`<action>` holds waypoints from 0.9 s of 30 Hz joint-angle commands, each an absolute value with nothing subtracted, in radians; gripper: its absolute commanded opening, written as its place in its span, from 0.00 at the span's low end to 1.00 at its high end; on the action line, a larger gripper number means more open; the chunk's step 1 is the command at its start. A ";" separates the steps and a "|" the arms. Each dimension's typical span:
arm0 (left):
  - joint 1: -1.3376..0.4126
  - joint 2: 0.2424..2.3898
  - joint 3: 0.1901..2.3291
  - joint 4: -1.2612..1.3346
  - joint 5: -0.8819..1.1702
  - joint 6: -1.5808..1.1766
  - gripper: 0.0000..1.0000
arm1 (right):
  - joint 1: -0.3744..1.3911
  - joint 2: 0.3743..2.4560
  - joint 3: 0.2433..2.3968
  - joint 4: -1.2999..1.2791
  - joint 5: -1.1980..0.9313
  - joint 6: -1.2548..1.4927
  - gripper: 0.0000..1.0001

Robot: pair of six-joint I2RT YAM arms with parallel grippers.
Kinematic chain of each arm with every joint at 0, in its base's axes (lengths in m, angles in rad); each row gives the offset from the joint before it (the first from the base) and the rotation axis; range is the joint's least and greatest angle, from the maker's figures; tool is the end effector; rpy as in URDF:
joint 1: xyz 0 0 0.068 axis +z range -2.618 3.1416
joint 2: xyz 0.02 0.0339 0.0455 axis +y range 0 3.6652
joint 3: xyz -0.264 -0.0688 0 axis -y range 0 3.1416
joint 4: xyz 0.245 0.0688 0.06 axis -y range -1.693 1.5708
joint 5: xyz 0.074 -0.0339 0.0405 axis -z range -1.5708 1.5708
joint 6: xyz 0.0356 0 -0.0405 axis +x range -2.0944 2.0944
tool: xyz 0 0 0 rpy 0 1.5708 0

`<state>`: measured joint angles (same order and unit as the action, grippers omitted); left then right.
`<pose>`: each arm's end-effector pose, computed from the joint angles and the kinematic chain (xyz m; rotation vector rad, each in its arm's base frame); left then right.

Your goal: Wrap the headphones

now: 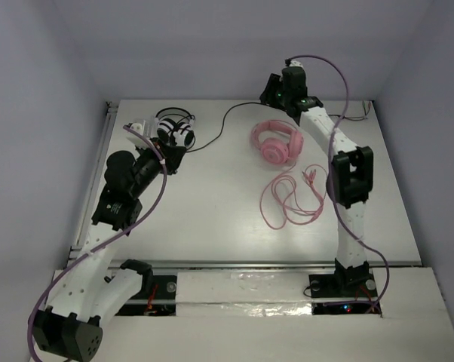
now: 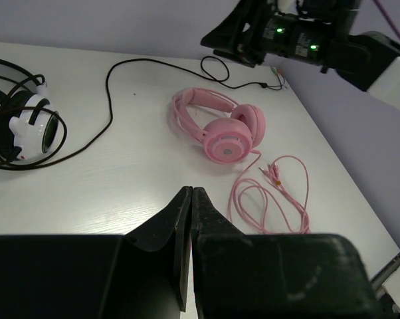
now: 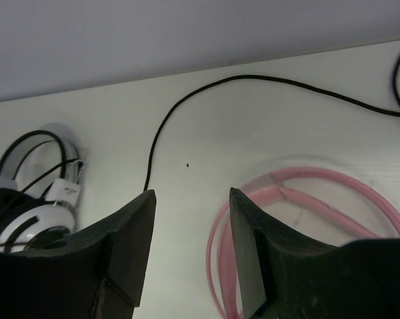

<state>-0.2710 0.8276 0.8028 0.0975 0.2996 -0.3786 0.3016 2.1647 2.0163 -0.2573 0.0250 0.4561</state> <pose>0.1856 -0.0625 0.3696 0.1654 1.5384 -0.7426 0.4964 0.1535 0.3122 0.1713 1.9990 0.4656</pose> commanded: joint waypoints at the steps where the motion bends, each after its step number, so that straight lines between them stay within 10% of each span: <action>1: -0.265 0.831 0.833 0.112 0.275 -0.357 0.00 | 0.328 2.319 2.215 -0.374 0.077 0.417 0.55; 17: -0.265 0.868 0.830 0.143 0.318 -0.374 0.00 | 0.425 2.391 2.068 -0.354 0.196 0.469 0.49; 21: -0.265 0.861 0.830 0.140 0.310 -0.371 0.00 | 0.457 2.396 2.048 -0.347 0.134 0.444 0.16; 27: -0.265 0.874 0.838 0.112 0.253 -0.390 0.15 | 0.561 2.215 1.841 -0.296 0.095 0.356 0.10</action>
